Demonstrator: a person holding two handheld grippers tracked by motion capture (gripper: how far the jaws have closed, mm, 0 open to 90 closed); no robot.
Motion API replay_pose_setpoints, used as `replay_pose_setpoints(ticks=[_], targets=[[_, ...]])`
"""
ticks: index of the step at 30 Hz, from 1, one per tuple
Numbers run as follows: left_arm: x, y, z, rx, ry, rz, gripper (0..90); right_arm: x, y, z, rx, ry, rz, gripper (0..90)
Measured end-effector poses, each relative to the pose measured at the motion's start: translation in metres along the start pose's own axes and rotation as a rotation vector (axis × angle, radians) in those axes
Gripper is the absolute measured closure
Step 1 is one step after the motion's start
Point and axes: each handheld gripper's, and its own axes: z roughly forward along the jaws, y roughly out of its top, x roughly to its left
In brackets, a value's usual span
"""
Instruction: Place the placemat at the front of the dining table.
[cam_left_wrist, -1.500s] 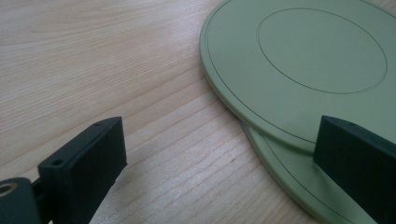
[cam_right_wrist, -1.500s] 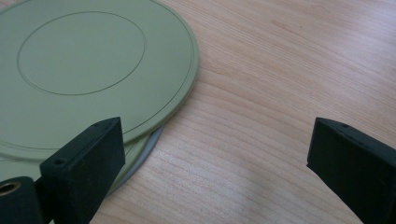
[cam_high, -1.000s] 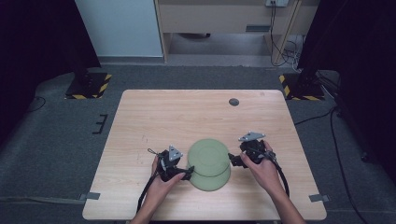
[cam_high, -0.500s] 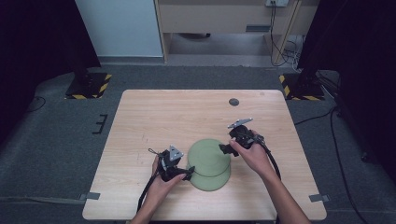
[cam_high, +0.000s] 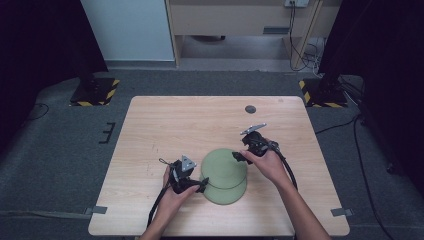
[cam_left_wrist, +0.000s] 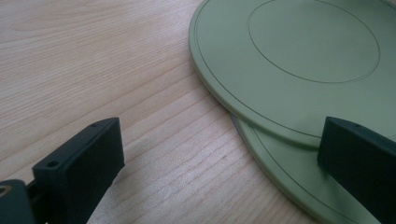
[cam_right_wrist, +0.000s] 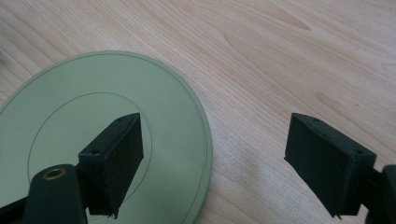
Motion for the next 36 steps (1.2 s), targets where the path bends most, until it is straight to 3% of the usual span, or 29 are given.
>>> replay_pose_setpoints(ticks=[16, 19, 36], targets=[[-0.001, 0.001, 0.001, -0.001, 0.015, 0.004, 0.0, 0.006, -0.001, 0.022, 0.069, 0.074, -0.023, 20.0], [-0.002, 0.001, 0.000, -0.002, 0.023, 0.006, 0.0, 0.006, -0.002, 0.026, 0.073, 0.105, 0.002, 19.7], [-0.002, 0.001, 0.000, 0.000, 0.024, 0.003, 0.0, 0.002, -0.005, 0.036, 0.084, 0.171, 0.045, 19.7]])
